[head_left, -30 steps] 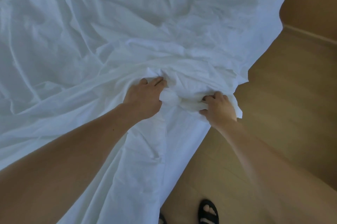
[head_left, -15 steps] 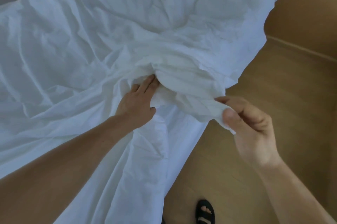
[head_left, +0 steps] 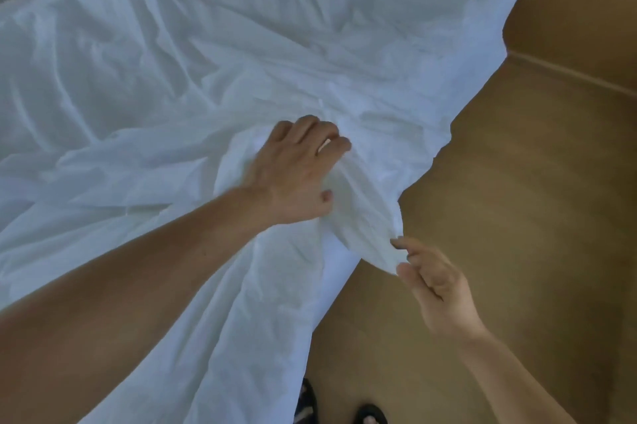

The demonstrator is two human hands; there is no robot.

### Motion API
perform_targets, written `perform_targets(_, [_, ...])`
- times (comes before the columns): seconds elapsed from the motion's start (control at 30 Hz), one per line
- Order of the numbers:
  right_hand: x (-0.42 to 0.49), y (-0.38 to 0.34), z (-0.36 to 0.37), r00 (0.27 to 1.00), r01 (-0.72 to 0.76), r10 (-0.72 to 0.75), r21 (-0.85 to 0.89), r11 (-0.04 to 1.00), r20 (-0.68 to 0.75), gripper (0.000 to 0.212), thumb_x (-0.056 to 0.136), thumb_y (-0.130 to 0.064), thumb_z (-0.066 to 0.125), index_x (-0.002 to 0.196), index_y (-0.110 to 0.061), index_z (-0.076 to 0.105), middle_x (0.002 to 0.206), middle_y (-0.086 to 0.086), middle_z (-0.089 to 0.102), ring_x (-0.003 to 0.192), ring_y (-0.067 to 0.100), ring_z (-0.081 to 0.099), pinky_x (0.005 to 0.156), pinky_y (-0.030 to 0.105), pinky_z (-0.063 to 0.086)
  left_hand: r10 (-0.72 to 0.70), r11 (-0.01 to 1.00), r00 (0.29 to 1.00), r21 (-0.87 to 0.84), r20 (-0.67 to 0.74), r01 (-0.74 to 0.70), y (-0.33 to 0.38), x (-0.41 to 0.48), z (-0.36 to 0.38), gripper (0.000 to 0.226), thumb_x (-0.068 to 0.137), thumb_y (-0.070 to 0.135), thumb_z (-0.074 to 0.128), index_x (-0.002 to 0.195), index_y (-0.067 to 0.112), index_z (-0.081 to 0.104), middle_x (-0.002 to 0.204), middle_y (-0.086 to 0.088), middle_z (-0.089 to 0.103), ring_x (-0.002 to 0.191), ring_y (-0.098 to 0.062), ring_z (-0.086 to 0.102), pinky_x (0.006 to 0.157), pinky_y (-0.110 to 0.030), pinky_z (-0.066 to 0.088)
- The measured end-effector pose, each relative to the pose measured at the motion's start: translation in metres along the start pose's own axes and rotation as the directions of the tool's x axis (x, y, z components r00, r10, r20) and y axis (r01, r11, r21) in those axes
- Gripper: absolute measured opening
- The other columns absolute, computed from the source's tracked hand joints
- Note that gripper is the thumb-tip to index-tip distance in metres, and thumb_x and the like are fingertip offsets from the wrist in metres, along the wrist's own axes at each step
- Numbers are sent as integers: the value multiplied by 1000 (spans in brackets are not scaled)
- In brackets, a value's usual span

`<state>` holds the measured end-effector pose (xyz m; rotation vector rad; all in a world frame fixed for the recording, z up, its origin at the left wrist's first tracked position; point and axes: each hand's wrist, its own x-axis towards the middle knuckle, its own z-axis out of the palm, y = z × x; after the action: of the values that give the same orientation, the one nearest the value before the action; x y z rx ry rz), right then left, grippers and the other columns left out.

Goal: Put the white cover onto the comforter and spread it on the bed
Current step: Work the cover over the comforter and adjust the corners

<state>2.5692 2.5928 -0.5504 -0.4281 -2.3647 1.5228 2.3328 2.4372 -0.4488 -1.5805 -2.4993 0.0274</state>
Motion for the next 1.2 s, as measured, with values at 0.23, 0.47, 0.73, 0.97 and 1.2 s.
perform_targets(0.23, [11,-21,-19,989,141,-133,158,977,-65,17,98,-16,55,85,-13,66,113,-10,71,103,13,67,84,20,49,228,965,914,-201,335,-168,23,45,6,30,103,32,40,122,30,62,133,16,60,143,-6,30,113,-32,9])
perform_targets(0.47, [18,18,-41,928,-87,-76,-409,908,-366,38,100,-45,45,97,-23,77,97,-22,68,98,5,51,85,30,52,30,725,886,-621,463,300,33,98,-35,38,104,37,45,76,11,52,71,5,49,65,-10,43,65,-25,37])
perform_targets(0.73, [88,-47,-7,891,150,-357,-559,815,-281,77,74,-51,77,136,-14,48,128,8,55,114,23,51,93,34,46,-55,337,697,-644,715,687,19,125,-38,32,98,30,59,92,0,67,81,-4,67,76,-17,64,66,-23,51])
perform_targets(0.97, [115,-35,23,818,207,-485,-629,749,-310,29,78,-11,55,102,-5,70,74,5,62,62,27,56,56,38,50,-211,186,624,-596,753,781,6,127,-21,19,94,21,63,78,13,58,76,-5,58,67,-19,57,58,-20,47])
perform_targets(1.2, [84,-56,-4,986,99,-53,293,951,-160,17,83,-29,53,84,-31,69,89,-13,68,90,13,63,79,30,49,-506,354,852,-869,131,344,-24,111,-35,25,88,42,62,83,18,57,75,4,55,68,-11,50,69,-29,42])
